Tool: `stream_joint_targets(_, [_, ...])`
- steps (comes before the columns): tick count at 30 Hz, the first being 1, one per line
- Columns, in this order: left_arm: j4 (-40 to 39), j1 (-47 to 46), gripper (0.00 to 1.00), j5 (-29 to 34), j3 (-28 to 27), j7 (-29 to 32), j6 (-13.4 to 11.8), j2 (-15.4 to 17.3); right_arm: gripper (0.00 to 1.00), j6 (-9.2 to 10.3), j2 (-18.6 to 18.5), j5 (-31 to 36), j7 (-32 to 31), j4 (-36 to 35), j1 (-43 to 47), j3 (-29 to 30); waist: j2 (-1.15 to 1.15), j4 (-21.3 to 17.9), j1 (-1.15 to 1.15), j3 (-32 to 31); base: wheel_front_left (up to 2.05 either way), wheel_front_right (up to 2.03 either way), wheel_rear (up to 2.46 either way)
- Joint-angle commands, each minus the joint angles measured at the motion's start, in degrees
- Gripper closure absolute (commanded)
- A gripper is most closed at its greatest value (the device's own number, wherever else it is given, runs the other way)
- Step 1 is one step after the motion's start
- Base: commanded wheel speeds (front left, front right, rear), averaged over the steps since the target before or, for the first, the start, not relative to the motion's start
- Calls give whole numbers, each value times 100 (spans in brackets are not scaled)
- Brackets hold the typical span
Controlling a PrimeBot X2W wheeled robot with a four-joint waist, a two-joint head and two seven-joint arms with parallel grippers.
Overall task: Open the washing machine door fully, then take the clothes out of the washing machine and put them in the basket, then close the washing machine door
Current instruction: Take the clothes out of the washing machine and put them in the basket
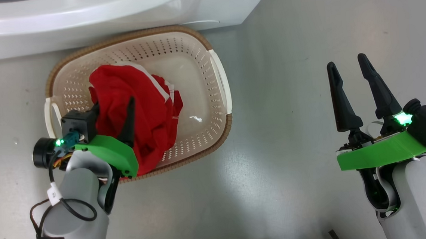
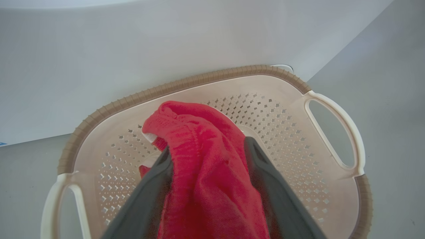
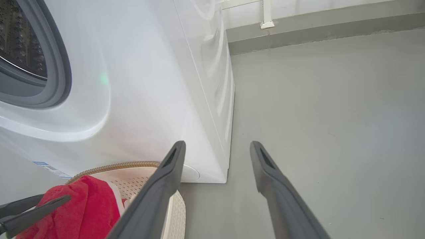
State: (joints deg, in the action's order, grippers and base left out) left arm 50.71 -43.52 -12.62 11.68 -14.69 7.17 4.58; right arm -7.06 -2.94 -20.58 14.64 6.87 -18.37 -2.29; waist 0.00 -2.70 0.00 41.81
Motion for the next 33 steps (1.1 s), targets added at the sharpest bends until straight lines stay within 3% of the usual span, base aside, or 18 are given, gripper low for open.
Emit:
stream_joint_targets(1, [-56,100,0,-77,-125,-31,32,179,0,-43,6,-6,36,-107,88,-104,0,2,0,-44,0,0,0])
stream_joint_targets(12, [-325,442,0,-194,-347,-31,32,151,0,-43,6,28,36,-22,205,-90,0,81,0,-529,0,0,0])
stream_joint_targets(33, [-1573,1785,0,-5,-1034,-31,32,73,0,-43,6,86,36,309,837,-87,0,259,0,-2120,0,0,0])
